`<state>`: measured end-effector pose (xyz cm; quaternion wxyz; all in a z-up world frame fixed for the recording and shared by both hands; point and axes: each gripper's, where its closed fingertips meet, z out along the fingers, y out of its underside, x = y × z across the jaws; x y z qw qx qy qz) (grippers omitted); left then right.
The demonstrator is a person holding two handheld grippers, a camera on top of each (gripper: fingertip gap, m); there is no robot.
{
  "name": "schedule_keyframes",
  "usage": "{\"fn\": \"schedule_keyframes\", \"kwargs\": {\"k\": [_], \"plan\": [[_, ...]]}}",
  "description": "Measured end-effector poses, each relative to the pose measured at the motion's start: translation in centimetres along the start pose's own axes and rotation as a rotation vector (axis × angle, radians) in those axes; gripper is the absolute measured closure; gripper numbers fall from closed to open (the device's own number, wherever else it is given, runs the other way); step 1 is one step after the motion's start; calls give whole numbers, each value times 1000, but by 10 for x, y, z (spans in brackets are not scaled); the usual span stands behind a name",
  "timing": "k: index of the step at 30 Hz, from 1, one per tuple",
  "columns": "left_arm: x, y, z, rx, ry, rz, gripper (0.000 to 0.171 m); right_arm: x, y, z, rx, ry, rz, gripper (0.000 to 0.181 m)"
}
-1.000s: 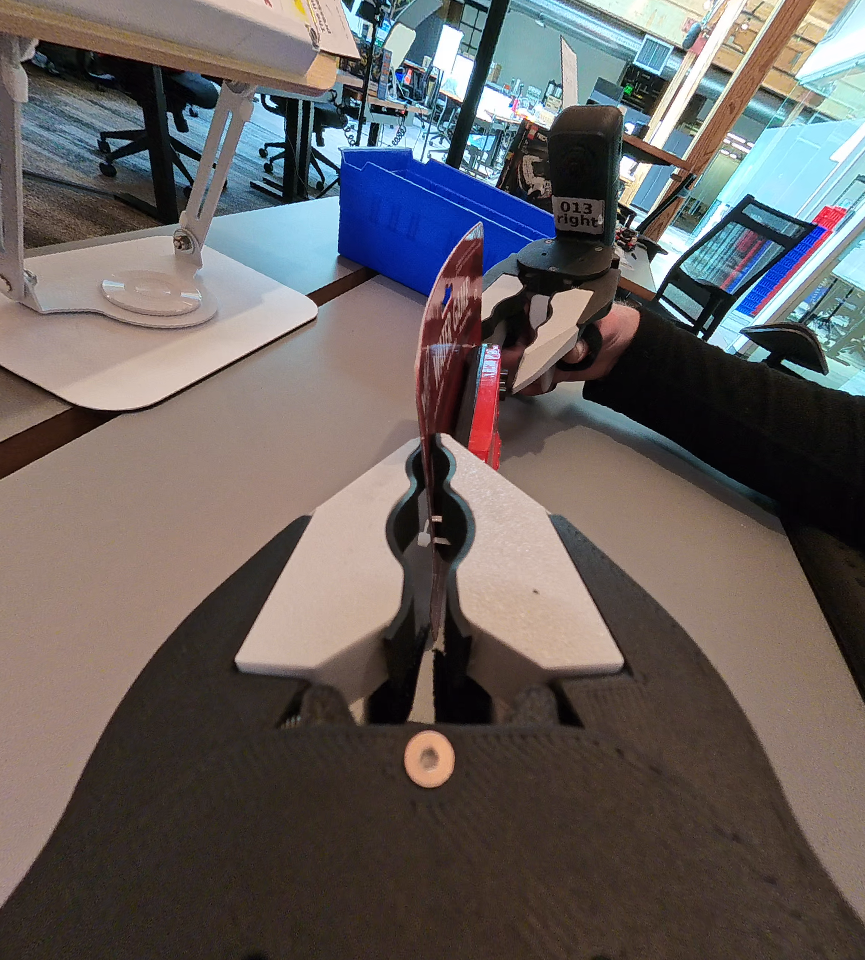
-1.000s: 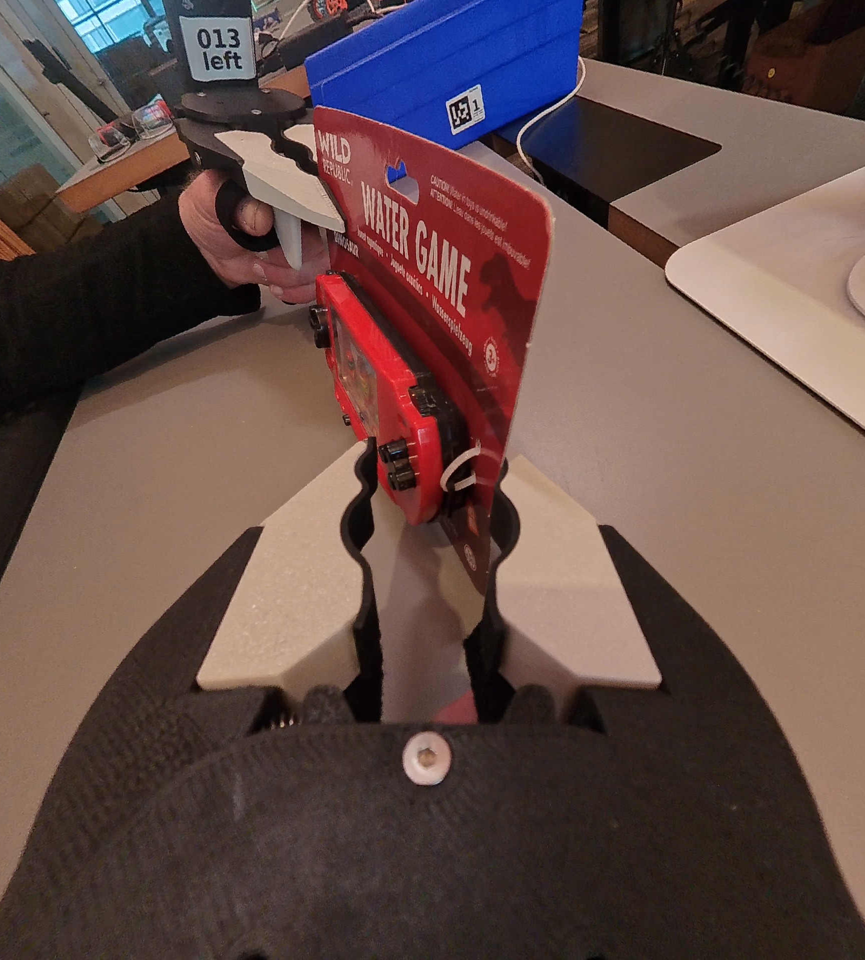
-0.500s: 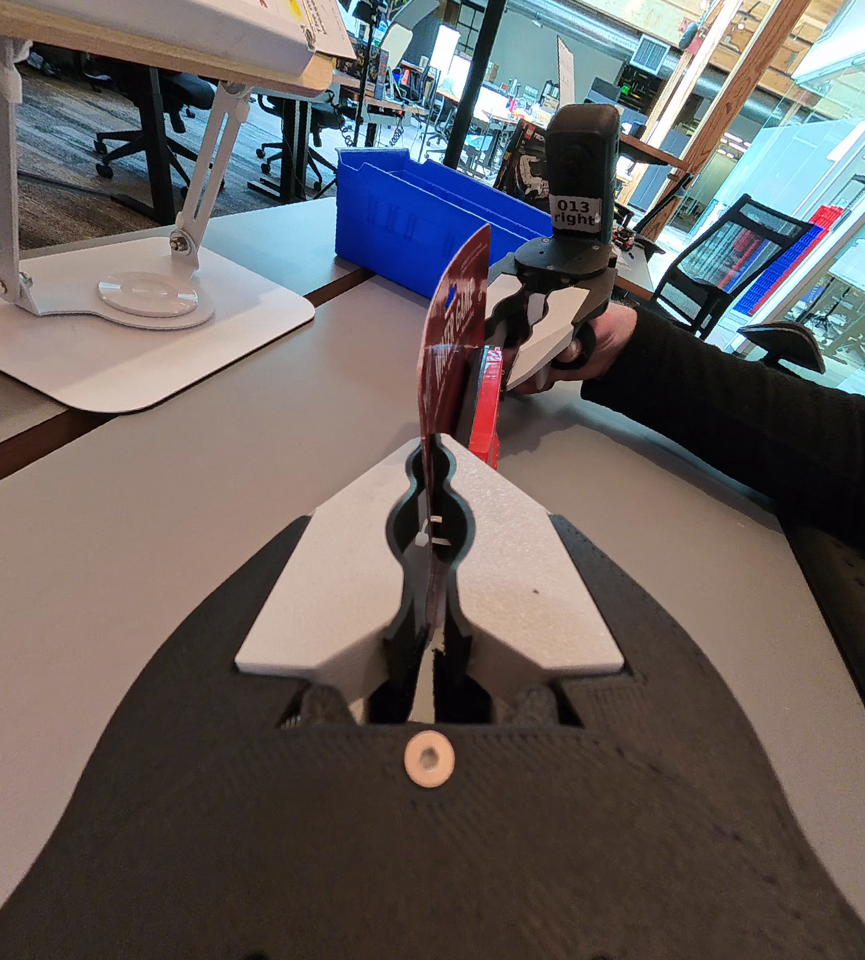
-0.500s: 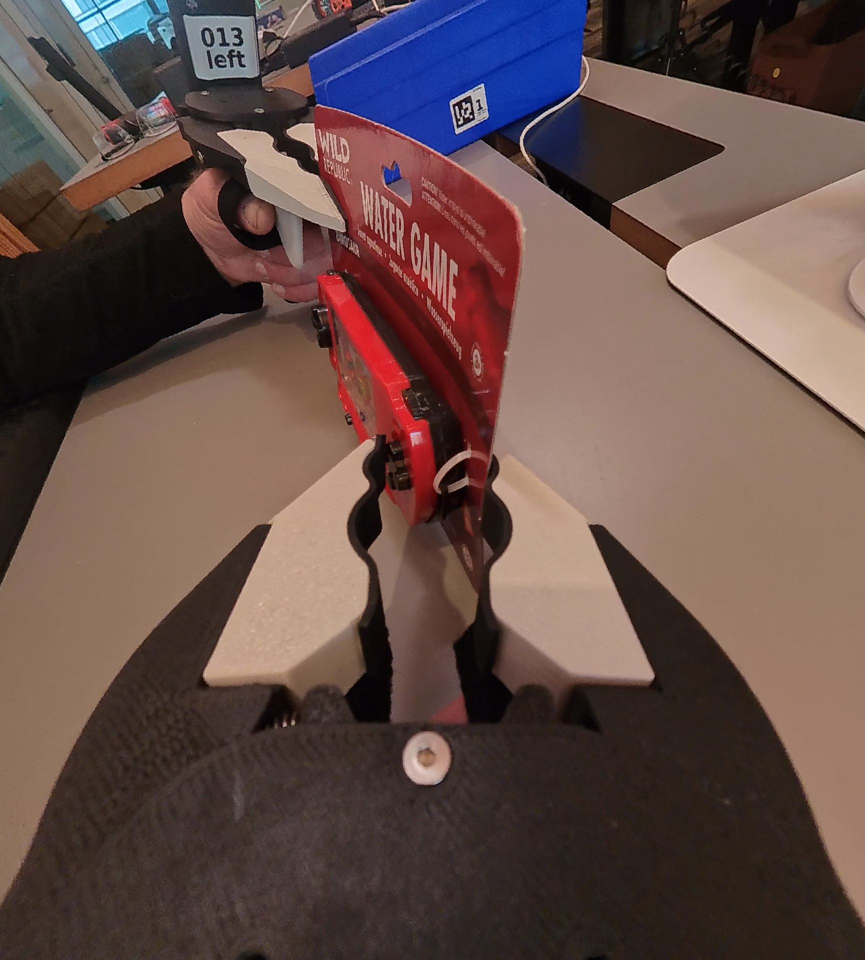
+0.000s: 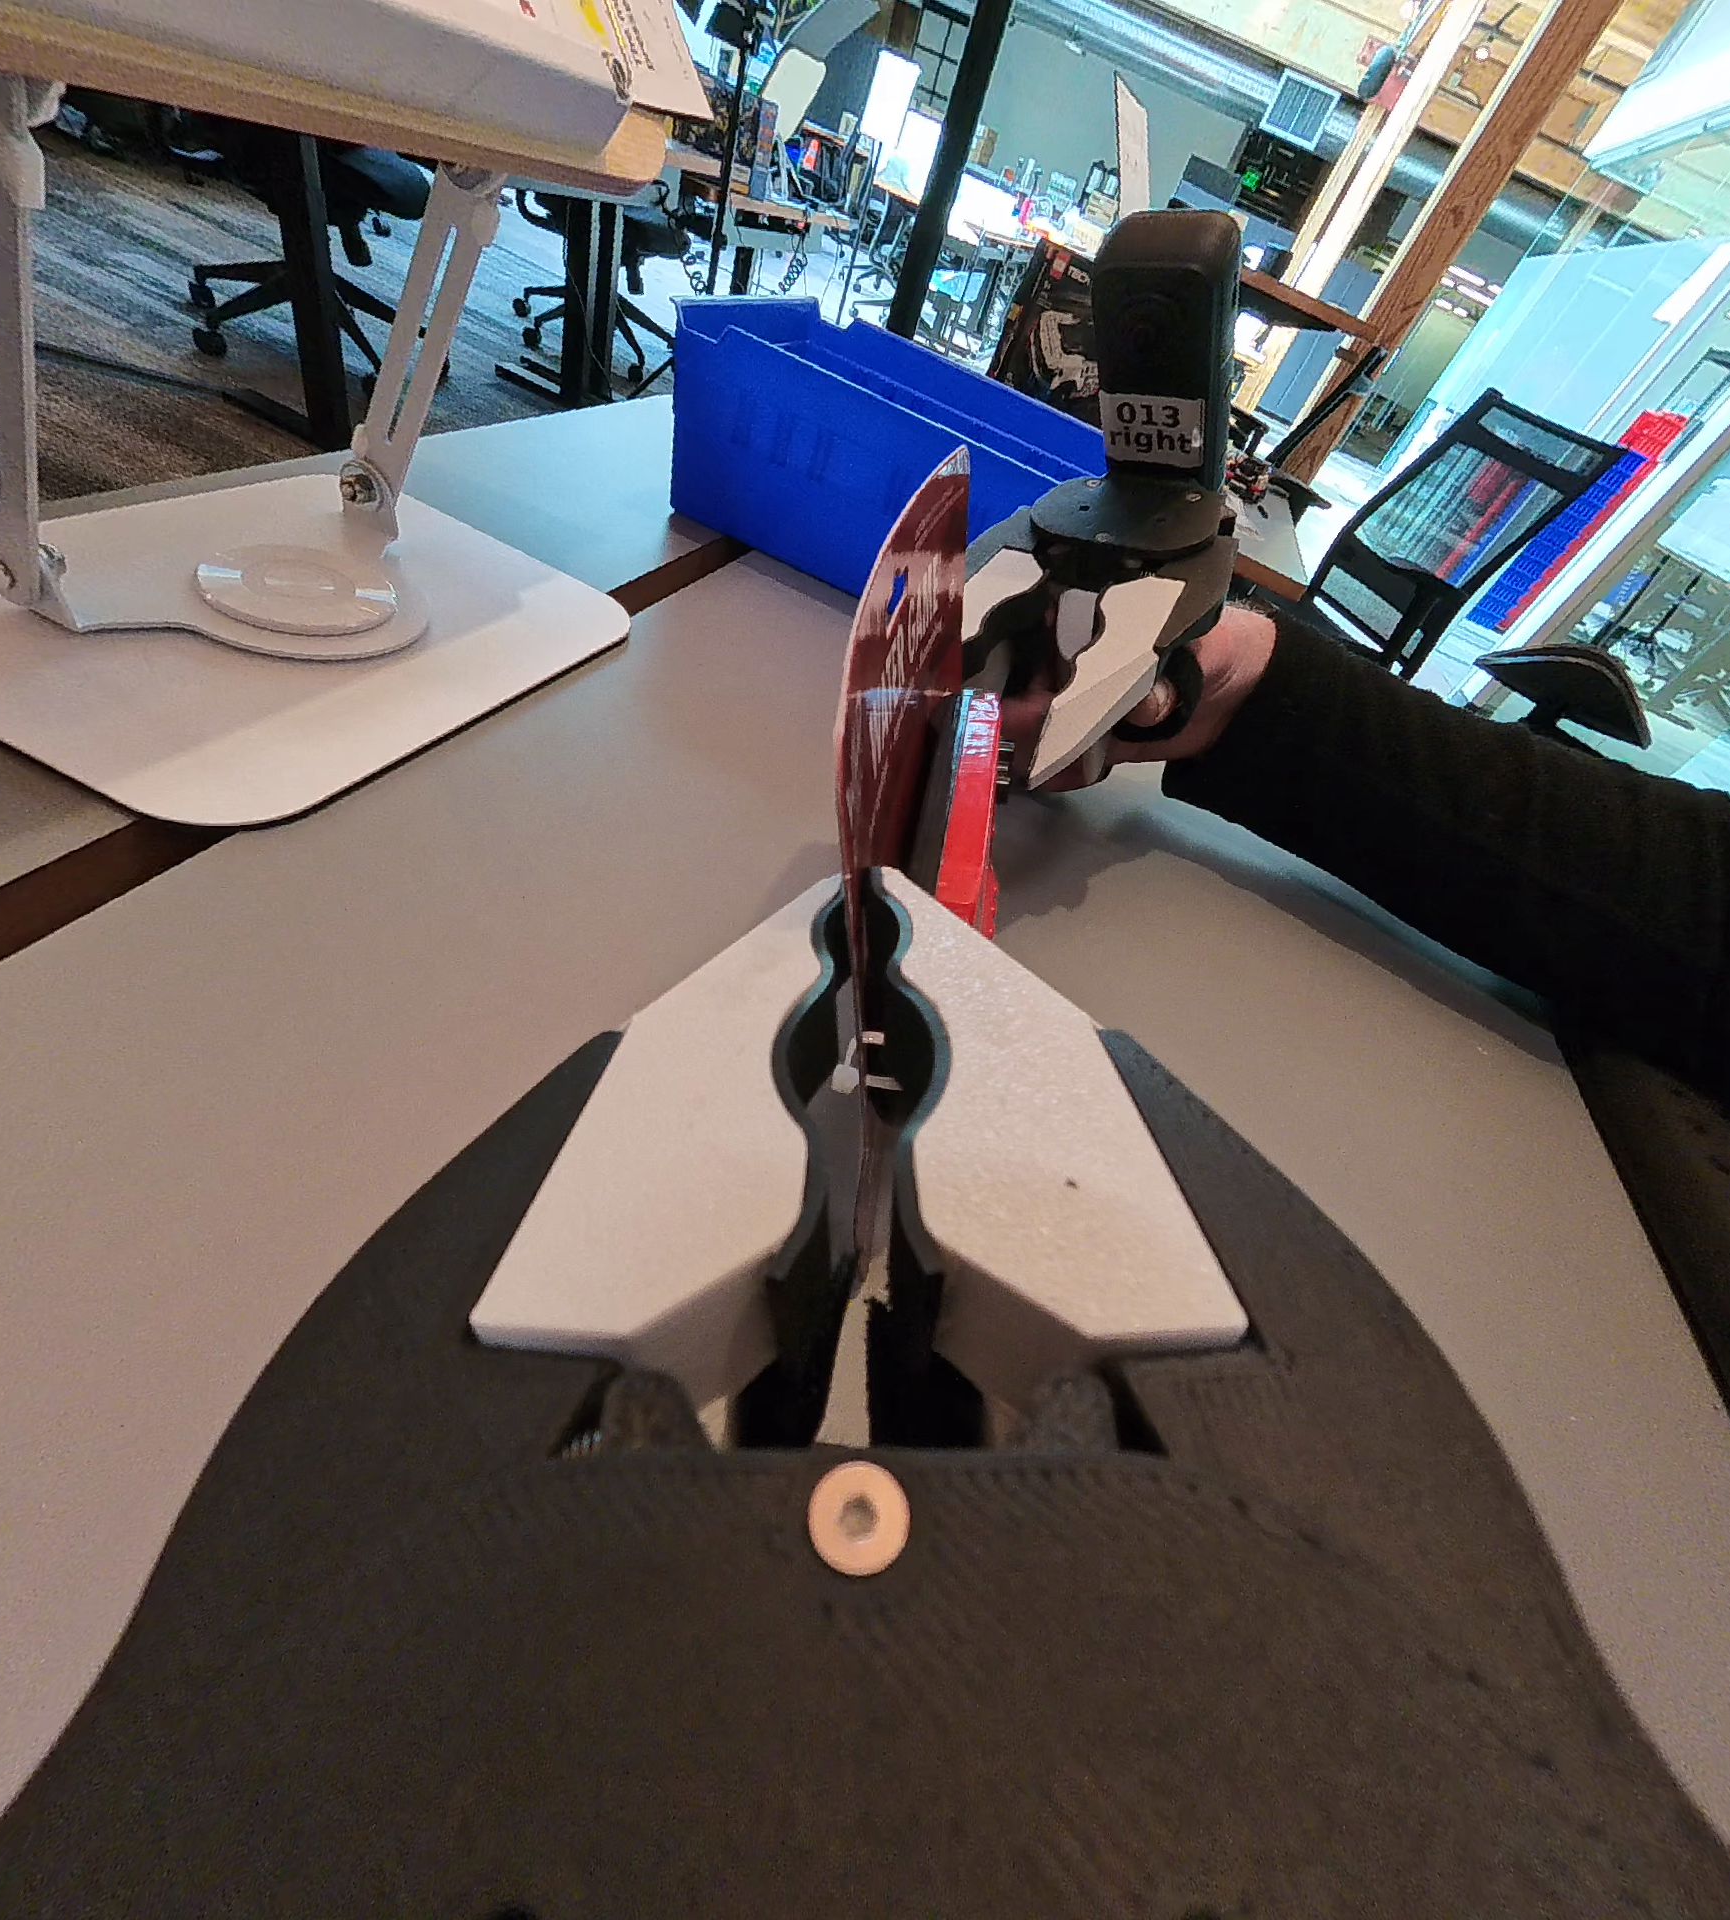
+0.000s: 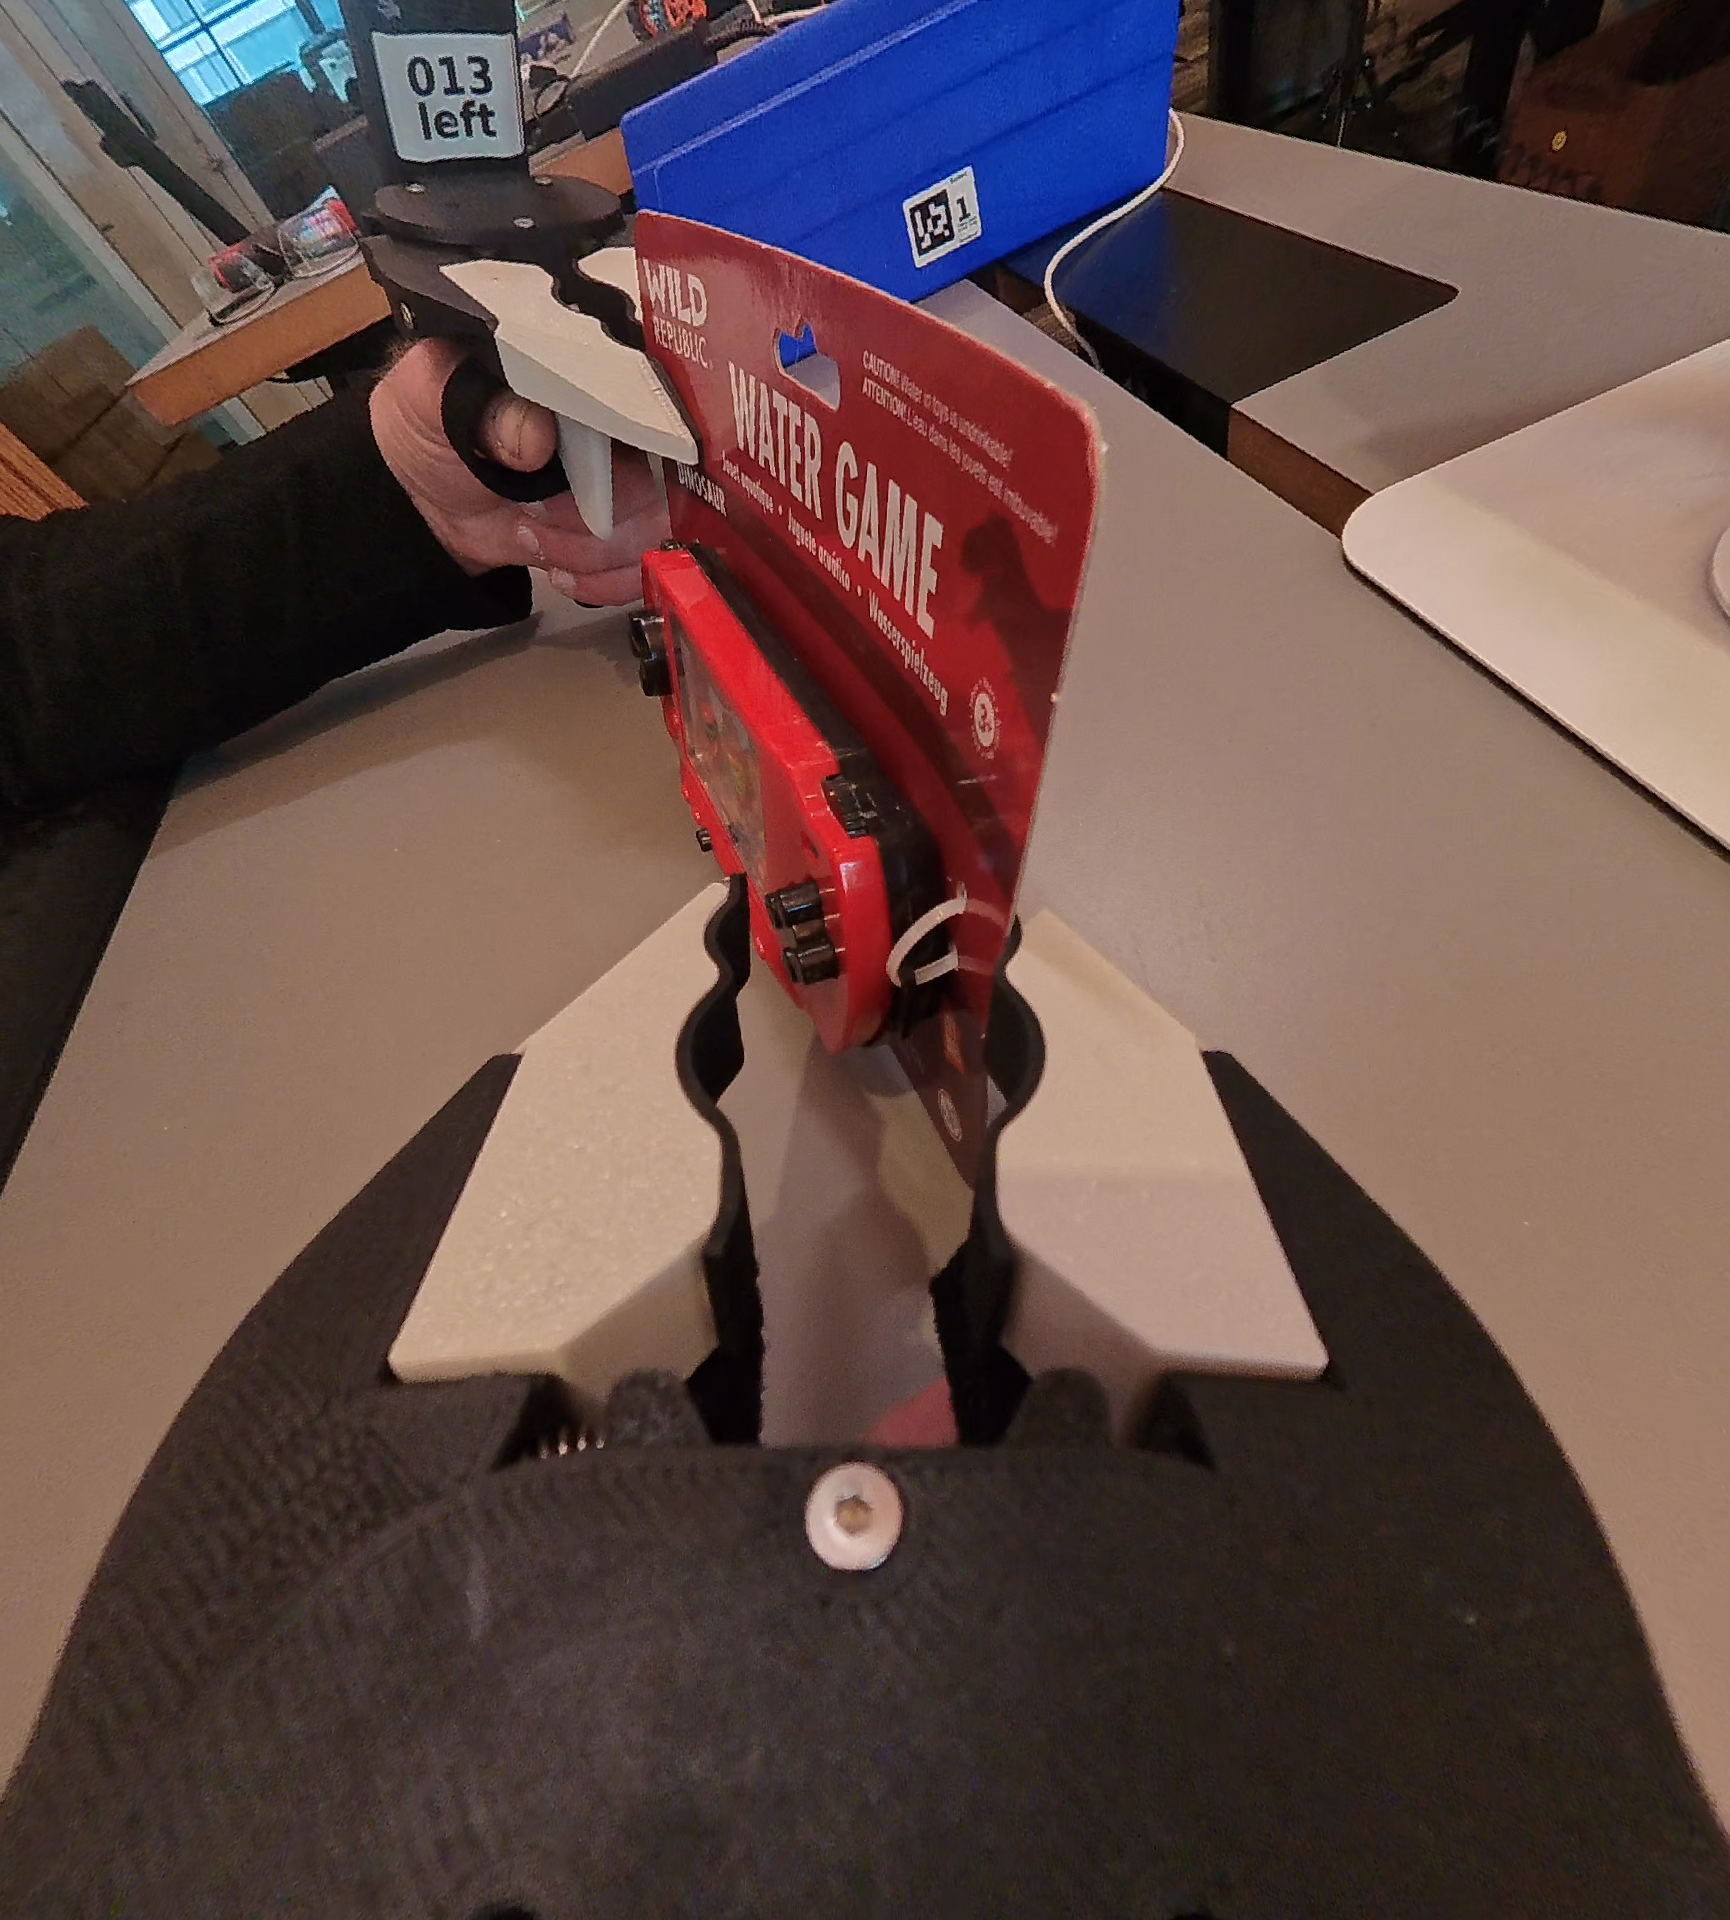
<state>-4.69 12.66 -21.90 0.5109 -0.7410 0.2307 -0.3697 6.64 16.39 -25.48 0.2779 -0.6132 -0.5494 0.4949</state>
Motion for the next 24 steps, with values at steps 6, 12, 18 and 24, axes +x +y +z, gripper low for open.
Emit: {"fn": "schedule_keyframes", "kwargs": {"k": [6,12,18,24], "plan": [[0,0,0,0,2,-1,171,0,0,0,1,-2,2,140],[1,0,1,1,5,-3,171,0,0,-1,1,-3,4,140],[1,0,1,2,6,-5,171,0,0,-1,2,-5,6,140],[1,0,2,2,7,-5,171,0,0,-2,0,-5,5,140]]}}
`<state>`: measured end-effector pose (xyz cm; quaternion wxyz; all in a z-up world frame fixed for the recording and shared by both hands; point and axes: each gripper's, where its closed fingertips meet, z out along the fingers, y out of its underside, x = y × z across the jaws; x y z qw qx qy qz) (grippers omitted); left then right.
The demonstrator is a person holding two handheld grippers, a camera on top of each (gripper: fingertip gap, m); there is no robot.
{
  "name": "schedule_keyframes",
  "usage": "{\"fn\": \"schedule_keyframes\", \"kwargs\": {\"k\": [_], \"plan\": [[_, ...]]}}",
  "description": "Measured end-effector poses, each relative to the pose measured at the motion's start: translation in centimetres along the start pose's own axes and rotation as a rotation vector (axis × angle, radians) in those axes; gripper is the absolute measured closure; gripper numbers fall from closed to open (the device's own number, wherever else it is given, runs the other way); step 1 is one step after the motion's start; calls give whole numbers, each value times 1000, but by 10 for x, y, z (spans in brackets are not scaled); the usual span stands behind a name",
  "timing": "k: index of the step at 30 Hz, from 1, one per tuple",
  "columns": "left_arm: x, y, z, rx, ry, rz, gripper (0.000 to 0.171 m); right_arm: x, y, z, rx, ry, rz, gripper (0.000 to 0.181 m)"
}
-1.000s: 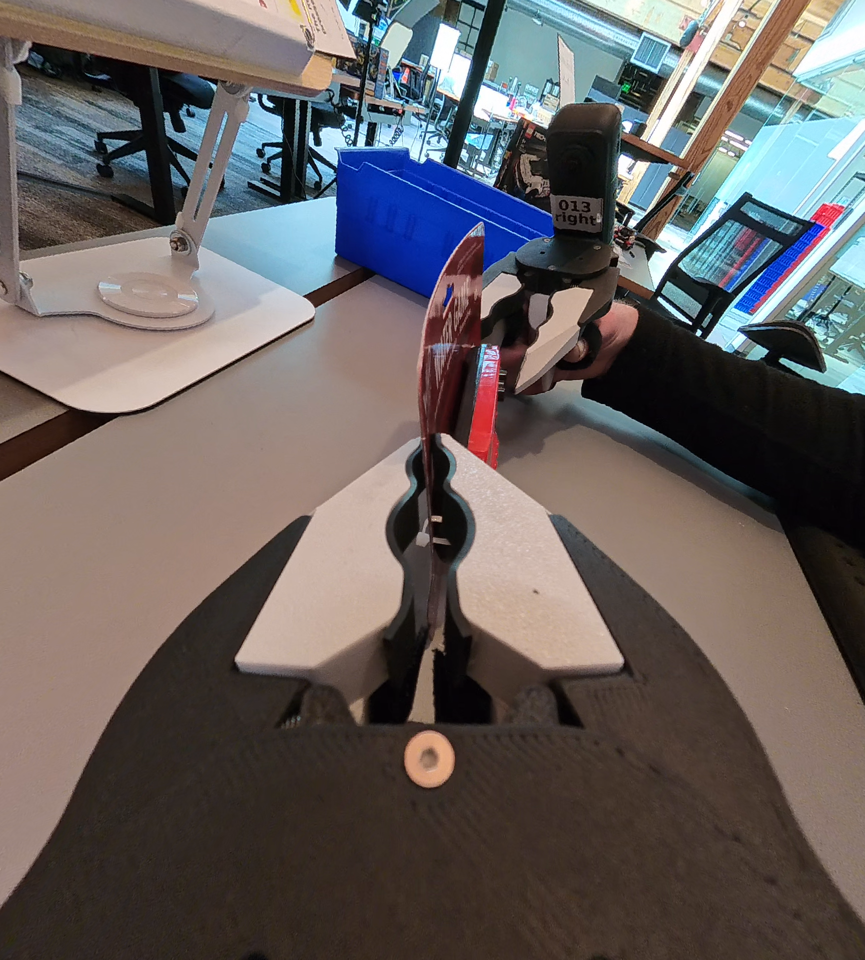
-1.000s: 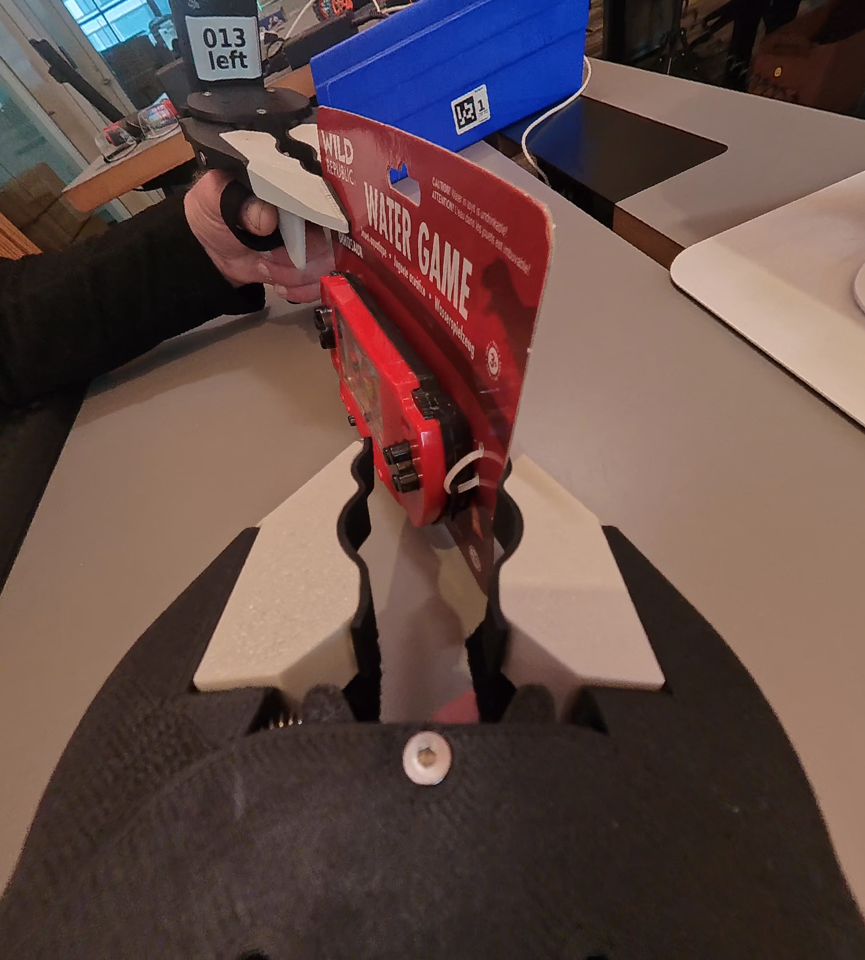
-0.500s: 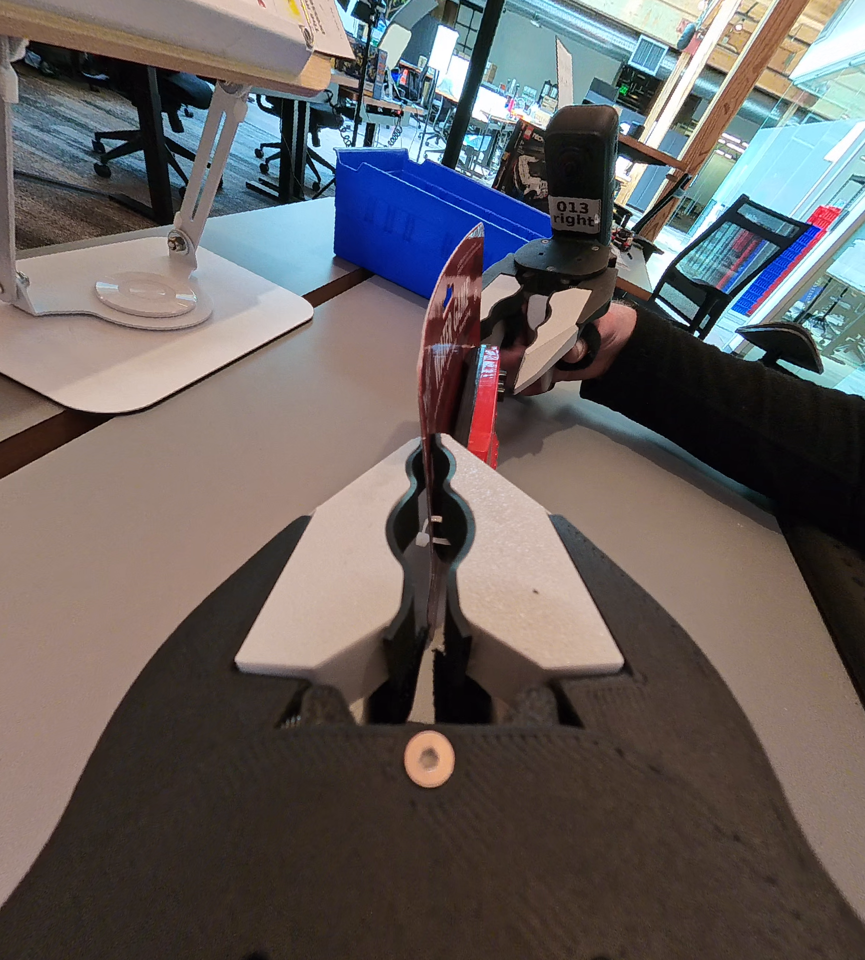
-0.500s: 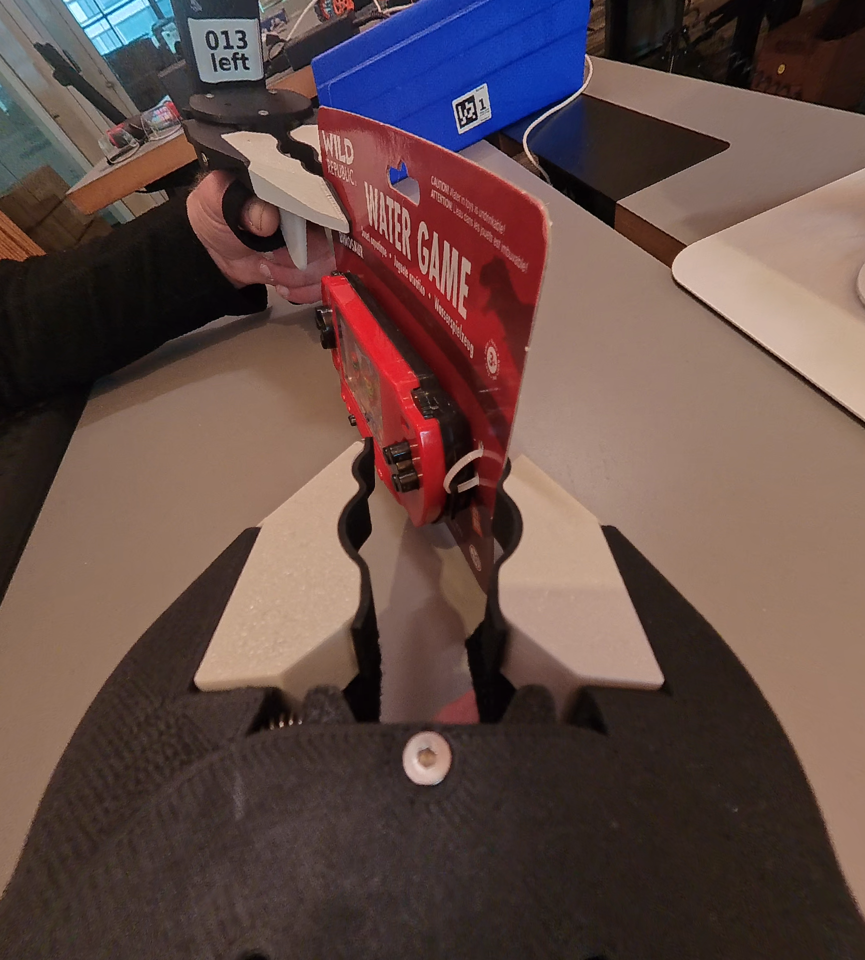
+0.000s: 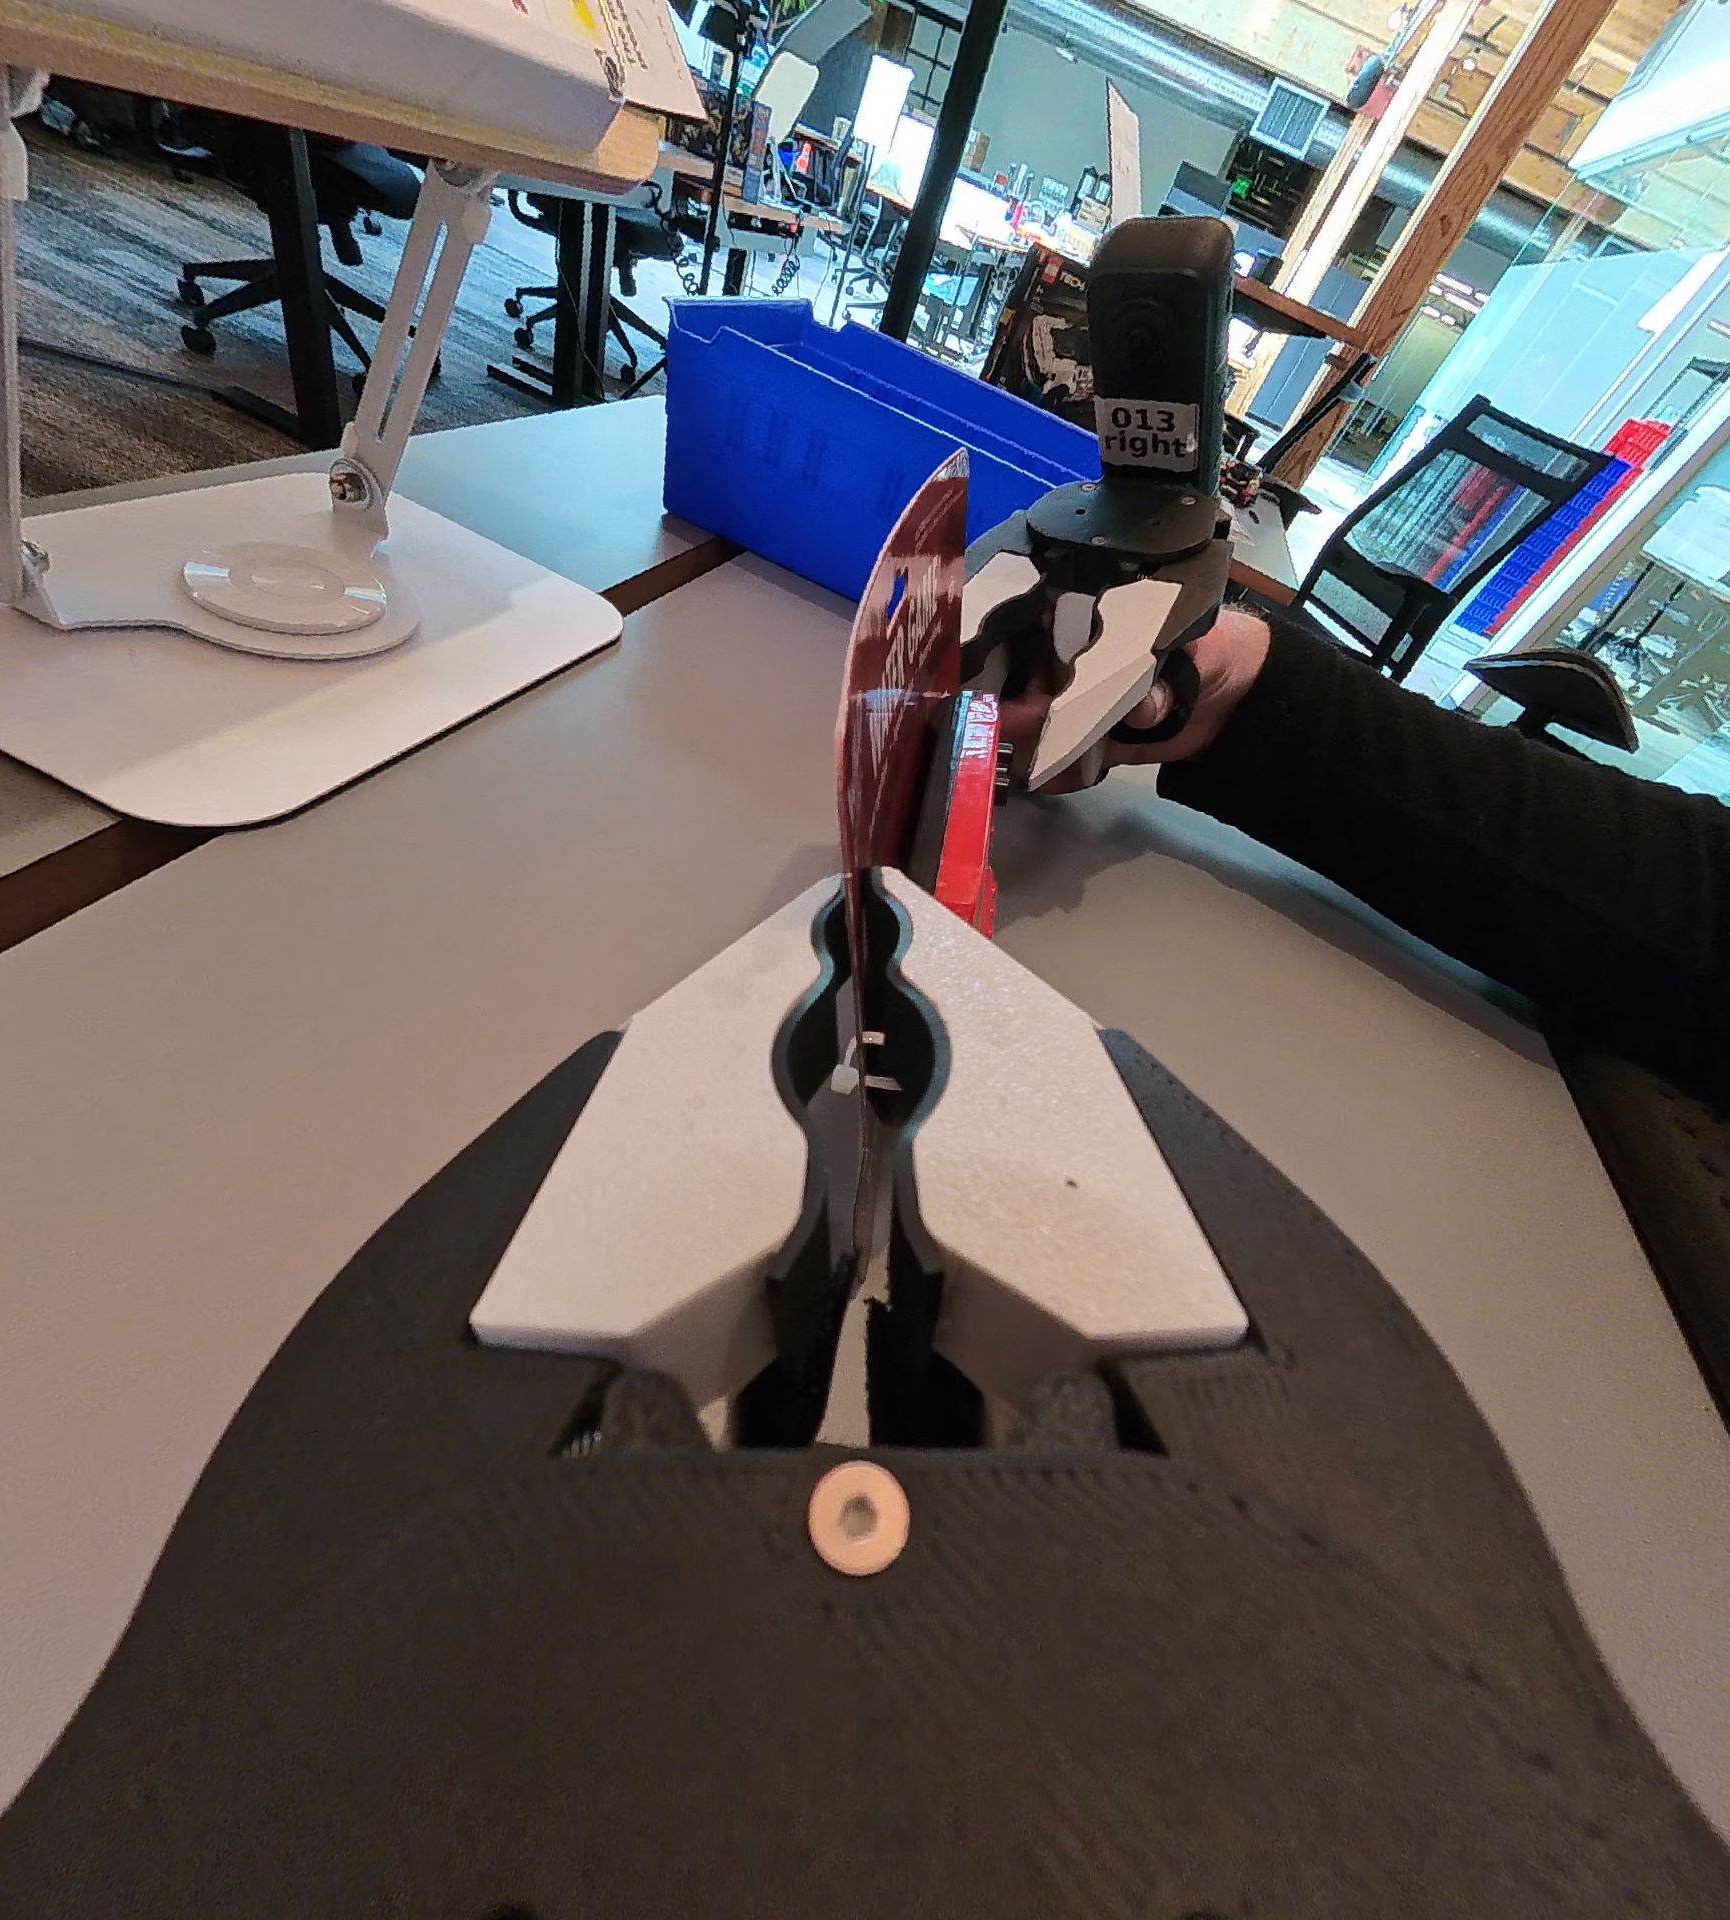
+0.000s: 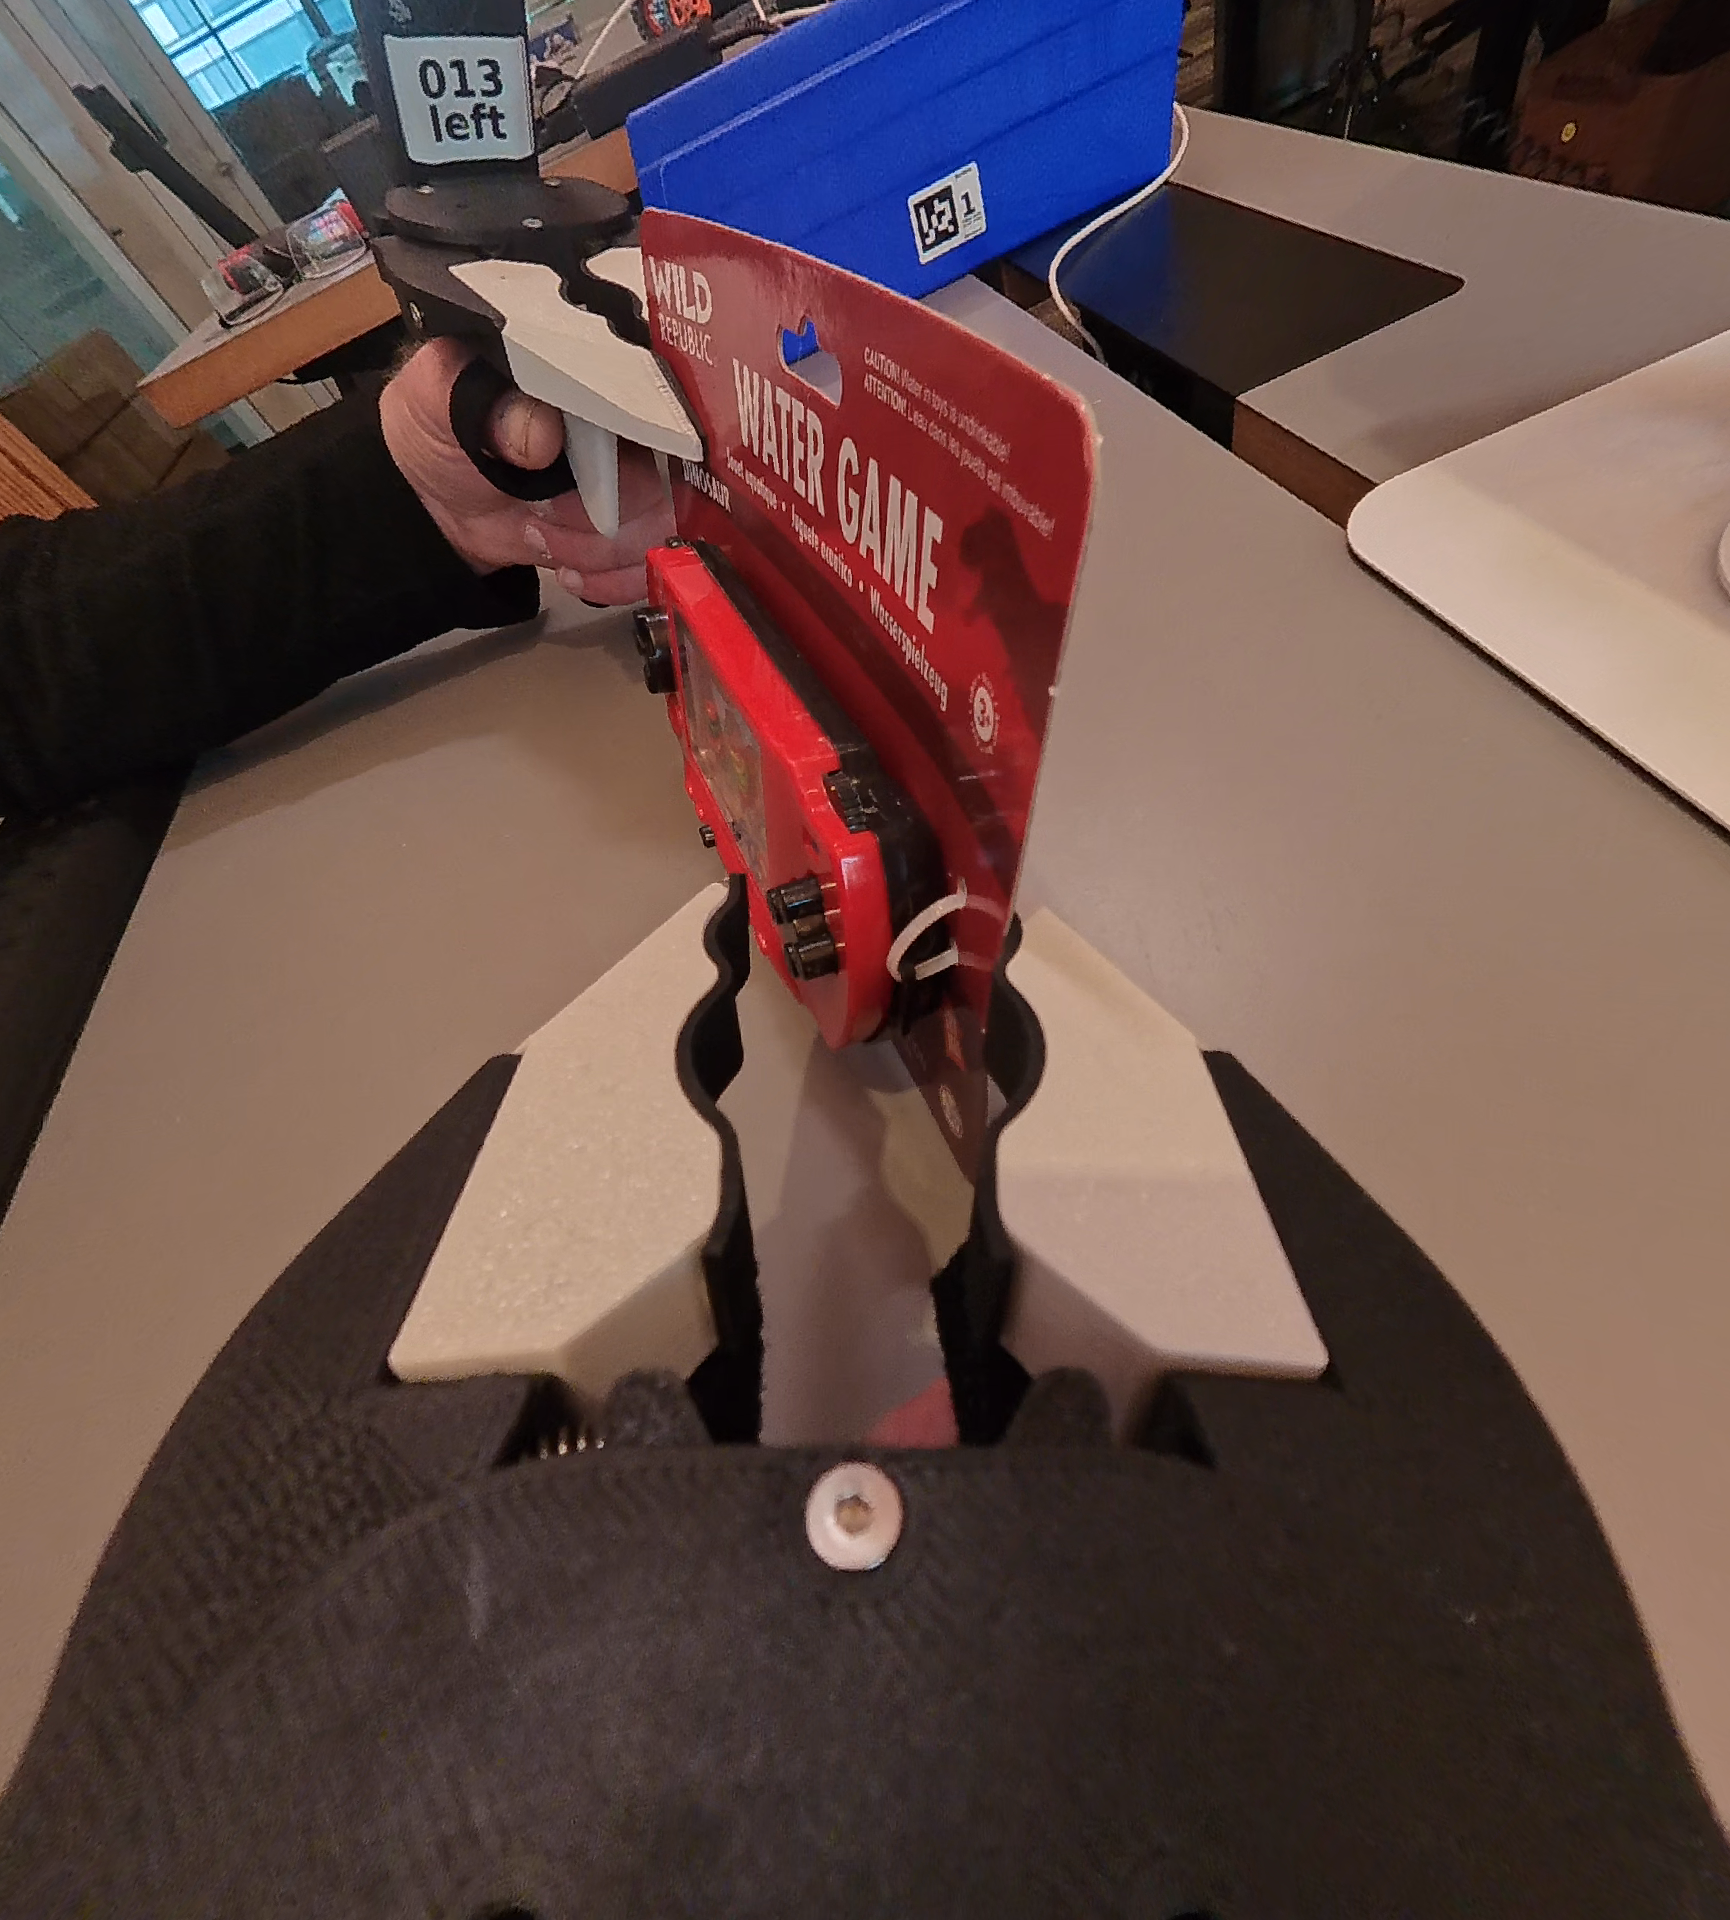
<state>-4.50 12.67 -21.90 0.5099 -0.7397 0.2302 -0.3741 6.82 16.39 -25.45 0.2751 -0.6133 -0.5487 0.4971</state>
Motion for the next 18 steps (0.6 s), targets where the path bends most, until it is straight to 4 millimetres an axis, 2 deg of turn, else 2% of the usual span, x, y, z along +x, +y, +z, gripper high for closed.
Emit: {"fn": "schedule_keyframes", "kwargs": {"k": [10,13,16,18], "plan": [[1,0,0,-1,4,0,171,-4,2,-8,-15,-18,-1,133],[1,0,0,-2,3,0,171,-2,9,-7,-50,-8,-1,132],[1,1,0,-3,3,0,171,1,14,-2,-78,6,-7,135],[1,1,0,-5,6,1,171,3,15,-1,-79,19,-16,144]]}}
